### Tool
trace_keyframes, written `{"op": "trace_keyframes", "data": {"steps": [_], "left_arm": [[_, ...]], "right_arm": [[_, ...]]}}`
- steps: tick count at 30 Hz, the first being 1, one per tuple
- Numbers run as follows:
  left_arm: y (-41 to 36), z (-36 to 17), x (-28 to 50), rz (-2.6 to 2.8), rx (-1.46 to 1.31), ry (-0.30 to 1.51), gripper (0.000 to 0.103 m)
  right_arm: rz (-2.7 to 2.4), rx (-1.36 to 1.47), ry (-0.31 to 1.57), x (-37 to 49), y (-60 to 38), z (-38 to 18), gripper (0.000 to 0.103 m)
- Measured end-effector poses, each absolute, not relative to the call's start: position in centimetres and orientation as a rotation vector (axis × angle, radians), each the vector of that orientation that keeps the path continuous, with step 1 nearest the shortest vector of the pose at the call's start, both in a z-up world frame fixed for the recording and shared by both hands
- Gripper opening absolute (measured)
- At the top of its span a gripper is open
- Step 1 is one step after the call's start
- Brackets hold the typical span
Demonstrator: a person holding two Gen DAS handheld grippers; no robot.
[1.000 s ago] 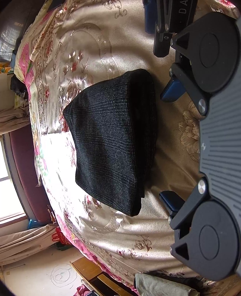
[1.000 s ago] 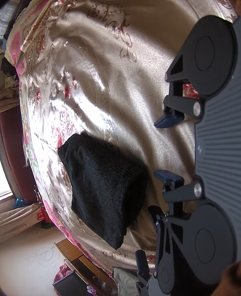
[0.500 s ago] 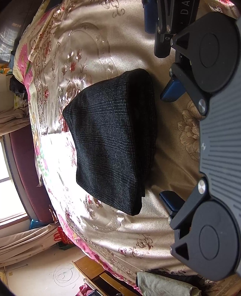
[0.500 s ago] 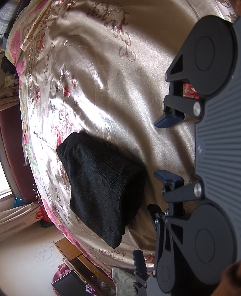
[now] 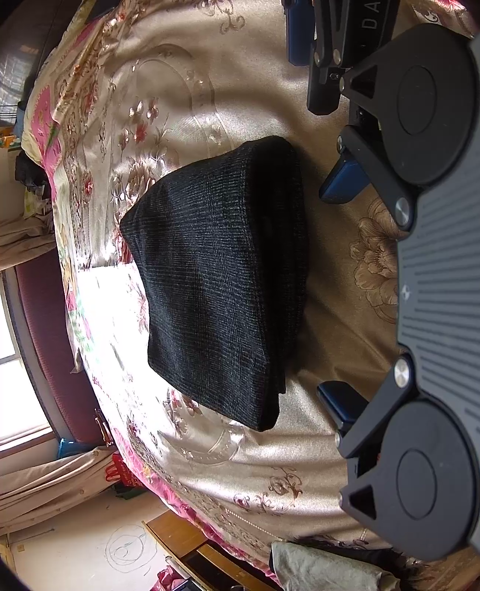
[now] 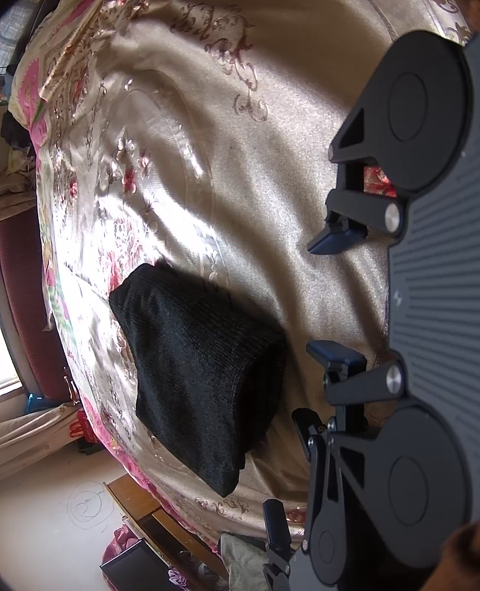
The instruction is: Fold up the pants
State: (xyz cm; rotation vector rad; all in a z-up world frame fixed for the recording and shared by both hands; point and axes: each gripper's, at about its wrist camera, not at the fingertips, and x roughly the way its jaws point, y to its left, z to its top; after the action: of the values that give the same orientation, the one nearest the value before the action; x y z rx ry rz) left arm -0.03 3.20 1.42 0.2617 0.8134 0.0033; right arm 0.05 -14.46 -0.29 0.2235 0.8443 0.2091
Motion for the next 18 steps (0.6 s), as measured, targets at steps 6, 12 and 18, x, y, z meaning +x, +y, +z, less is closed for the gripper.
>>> {"op": "trace_keyframes", "data": {"steps": [6,12,18], "left_arm": [[3.19,1.39,0.06,0.002,0.258,0.820,0.103],[3.16,1.34,0.06,0.002,0.259,0.821,0.103],[3.15,1.27,0.07,0.002,0.259,0.823,0.103]], "right_arm": [[0.209,0.223,0.845,0.03,-14.46,-0.32,0.053],[0.209,0.223,0.845,0.04,-14.46,-0.33,0.053],[0.209,0.223,0.845,0.06,-14.46,-0.32,0.053]]}}
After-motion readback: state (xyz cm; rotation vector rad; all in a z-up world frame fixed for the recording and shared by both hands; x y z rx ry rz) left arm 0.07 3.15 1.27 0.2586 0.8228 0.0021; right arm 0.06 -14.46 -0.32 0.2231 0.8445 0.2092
